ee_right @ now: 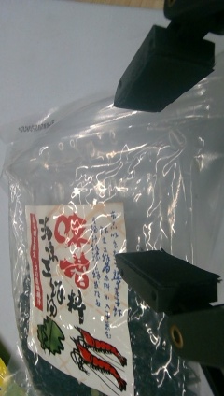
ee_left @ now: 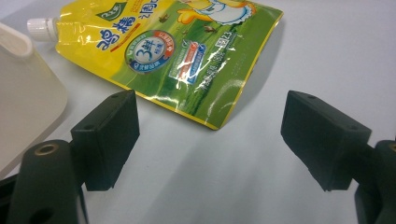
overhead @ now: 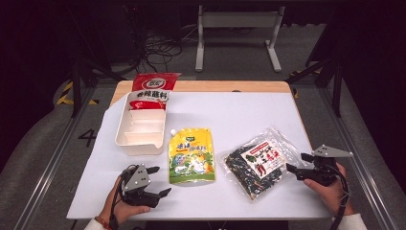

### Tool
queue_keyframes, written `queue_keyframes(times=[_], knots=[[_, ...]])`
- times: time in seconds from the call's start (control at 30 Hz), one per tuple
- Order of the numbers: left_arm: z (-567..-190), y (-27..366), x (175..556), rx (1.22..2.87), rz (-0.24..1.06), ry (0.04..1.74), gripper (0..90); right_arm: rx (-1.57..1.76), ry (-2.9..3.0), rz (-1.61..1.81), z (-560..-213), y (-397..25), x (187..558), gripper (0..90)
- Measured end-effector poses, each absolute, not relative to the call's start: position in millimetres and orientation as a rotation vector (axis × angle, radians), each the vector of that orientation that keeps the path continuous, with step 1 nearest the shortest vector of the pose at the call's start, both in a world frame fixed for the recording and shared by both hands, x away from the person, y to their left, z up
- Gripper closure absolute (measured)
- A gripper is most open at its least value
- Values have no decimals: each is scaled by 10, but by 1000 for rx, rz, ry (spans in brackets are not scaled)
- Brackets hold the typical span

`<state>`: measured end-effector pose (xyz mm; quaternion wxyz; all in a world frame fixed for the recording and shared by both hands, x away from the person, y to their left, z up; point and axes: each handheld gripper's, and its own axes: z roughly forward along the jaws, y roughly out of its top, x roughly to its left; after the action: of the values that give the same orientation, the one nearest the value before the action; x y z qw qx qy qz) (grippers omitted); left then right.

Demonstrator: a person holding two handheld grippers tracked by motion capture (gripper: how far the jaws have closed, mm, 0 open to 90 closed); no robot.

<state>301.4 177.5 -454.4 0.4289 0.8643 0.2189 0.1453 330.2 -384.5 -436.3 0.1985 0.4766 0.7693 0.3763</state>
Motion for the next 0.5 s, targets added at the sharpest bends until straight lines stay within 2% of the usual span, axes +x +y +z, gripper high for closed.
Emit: queue_keyframes(times=[0.5], knots=[[-4535,1625,3067,2177,335,502,195,1558,2111,1081,-4450,-4075,3288,160]])
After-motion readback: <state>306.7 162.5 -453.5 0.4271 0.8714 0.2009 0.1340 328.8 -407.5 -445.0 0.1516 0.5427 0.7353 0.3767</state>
